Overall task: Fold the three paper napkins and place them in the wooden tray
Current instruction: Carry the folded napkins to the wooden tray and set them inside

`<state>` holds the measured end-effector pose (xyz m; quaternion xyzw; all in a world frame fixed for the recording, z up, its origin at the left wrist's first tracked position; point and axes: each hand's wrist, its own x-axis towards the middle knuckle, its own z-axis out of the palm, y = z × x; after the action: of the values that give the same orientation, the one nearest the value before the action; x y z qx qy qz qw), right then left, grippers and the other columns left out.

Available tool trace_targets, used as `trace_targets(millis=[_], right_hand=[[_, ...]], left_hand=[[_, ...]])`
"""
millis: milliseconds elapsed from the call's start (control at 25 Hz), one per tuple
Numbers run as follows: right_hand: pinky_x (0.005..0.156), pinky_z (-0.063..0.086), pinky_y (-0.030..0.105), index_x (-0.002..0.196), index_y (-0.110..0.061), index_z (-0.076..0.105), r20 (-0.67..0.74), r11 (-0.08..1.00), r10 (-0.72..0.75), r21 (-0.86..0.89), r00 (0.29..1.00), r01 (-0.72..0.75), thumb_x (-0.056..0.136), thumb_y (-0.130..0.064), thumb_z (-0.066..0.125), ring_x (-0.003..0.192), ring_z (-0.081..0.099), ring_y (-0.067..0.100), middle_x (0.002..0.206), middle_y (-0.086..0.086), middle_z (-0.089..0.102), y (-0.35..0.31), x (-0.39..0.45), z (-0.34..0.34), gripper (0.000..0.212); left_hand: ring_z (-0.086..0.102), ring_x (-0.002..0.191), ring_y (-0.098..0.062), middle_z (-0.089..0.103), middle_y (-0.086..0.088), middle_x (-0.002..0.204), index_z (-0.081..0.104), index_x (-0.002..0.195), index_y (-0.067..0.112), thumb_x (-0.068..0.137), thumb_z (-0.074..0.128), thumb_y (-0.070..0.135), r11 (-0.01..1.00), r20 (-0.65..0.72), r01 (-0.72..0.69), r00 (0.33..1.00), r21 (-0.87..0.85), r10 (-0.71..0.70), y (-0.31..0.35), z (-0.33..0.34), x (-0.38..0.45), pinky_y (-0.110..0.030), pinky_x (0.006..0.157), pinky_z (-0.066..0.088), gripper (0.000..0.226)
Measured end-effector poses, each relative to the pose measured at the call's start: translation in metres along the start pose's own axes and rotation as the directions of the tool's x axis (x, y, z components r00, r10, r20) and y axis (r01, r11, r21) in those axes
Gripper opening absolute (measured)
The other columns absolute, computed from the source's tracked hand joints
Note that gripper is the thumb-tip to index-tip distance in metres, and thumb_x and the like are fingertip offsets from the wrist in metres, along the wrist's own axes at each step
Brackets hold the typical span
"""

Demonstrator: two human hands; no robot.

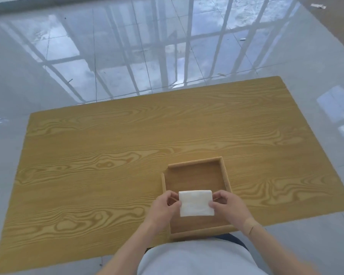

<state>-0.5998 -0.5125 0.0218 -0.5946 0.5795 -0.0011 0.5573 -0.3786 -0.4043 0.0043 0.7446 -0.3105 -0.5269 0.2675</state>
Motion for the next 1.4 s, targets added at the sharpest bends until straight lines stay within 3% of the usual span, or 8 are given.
trace_targets(millis=[120,480,680,880,1040,1160,1240,1400], right_hand=[[0.079,0.053,0.032,0.084,-0.030,0.070,0.031,0.993,-0.003,-0.122,1.000,0.007,0.079,-0.029,0.072,0.085,0.066,0.008,0.085,-0.010,0.074,0.005,0.012,-0.011,0.005],[0.073,0.054,0.031,0.091,-0.029,0.068,0.052,0.944,0.004,-0.330,0.999,0.014,0.080,-0.033,0.068,0.082,0.066,0.009,0.087,-0.011,0.073,0.007,0.034,-0.016,0.012],[0.069,0.053,0.027,0.100,-0.030,0.067,0.051,0.937,0.002,-0.348,0.999,0.016,0.083,-0.035,0.066,0.081,0.064,0.005,0.093,-0.012,0.072,0.005,0.037,-0.014,0.018],[0.063,0.044,0.024,0.121,-0.032,0.059,-0.017,0.822,-0.151,-0.557,0.988,0.117,0.085,-0.044,0.064,0.087,0.062,0.010,0.098,-0.015,0.068,0.013,0.029,-0.018,0.039],[0.090,0.046,0.037,0.133,-0.028,0.052,0.063,0.514,-0.478,-0.788,0.876,0.337,0.069,-0.051,0.077,0.122,0.050,0.023,0.129,-0.006,0.057,0.026,0.023,-0.018,0.072],[0.115,0.016,0.053,0.146,-0.034,0.034,0.121,0.391,-0.407,-0.872,0.905,0.293,0.059,-0.060,0.080,0.145,0.013,0.036,0.158,0.003,0.027,0.027,0.032,-0.012,0.101],[0.116,-0.006,0.056,0.147,-0.040,0.023,0.134,0.362,-0.348,-0.894,0.928,0.265,0.062,-0.062,0.076,0.147,-0.009,0.037,0.163,0.002,0.008,0.030,0.041,-0.009,0.103],[0.115,-0.008,0.061,0.142,-0.041,0.030,0.128,0.350,-0.330,-0.904,0.935,0.248,0.066,-0.057,0.076,0.146,-0.015,0.037,0.163,0.004,0.009,0.032,0.047,-0.007,0.090]], left_hand=[[0.054,0.061,0.004,0.066,0.015,0.076,0.065,0.083,0.036,0.086,0.066,0.029,0.997,-0.054,0.077,0.996,0.013,-0.076,0.003,0.020,-0.004,-0.010,0.053,0.040,0.008],[0.061,0.080,-0.007,0.066,0.013,0.088,0.062,0.093,0.036,0.090,0.061,0.035,0.980,-0.178,0.182,0.970,0.081,-0.165,0.014,0.047,0.000,-0.027,0.066,0.051,0.004],[0.061,0.087,-0.008,0.066,0.012,0.095,0.063,0.106,0.031,0.091,0.059,0.037,0.972,-0.193,0.198,0.966,0.128,-0.171,0.018,0.050,0.004,-0.035,0.079,0.057,0.017],[0.059,0.093,-0.005,0.063,0.018,0.098,0.053,0.128,0.034,0.089,0.060,0.039,0.949,-0.197,0.150,0.976,0.278,-0.097,0.014,0.044,0.002,-0.027,0.073,0.052,0.039],[0.038,0.124,-0.016,0.050,0.008,0.131,0.040,0.140,0.031,0.080,0.064,0.055,0.662,-0.166,-0.041,0.955,0.749,0.247,0.005,0.041,-0.003,-0.033,0.100,0.039,0.068],[0.017,0.139,-0.027,0.031,-0.001,0.144,0.027,0.146,0.030,0.071,0.069,0.061,0.525,-0.074,-0.072,0.965,0.848,0.252,0.005,0.043,0.002,-0.046,0.114,0.013,0.092],[0.010,0.142,-0.032,0.023,-0.005,0.148,0.021,0.148,0.029,0.070,0.070,0.061,0.480,-0.040,-0.070,0.976,0.874,0.216,0.005,0.046,0.008,-0.052,0.117,0.003,0.098],[0.015,0.139,-0.032,0.028,-0.006,0.146,0.024,0.145,0.026,0.073,0.069,0.054,0.425,-0.009,-0.086,0.976,0.901,0.216,0.006,0.049,0.014,-0.054,0.116,0.007,0.090]])
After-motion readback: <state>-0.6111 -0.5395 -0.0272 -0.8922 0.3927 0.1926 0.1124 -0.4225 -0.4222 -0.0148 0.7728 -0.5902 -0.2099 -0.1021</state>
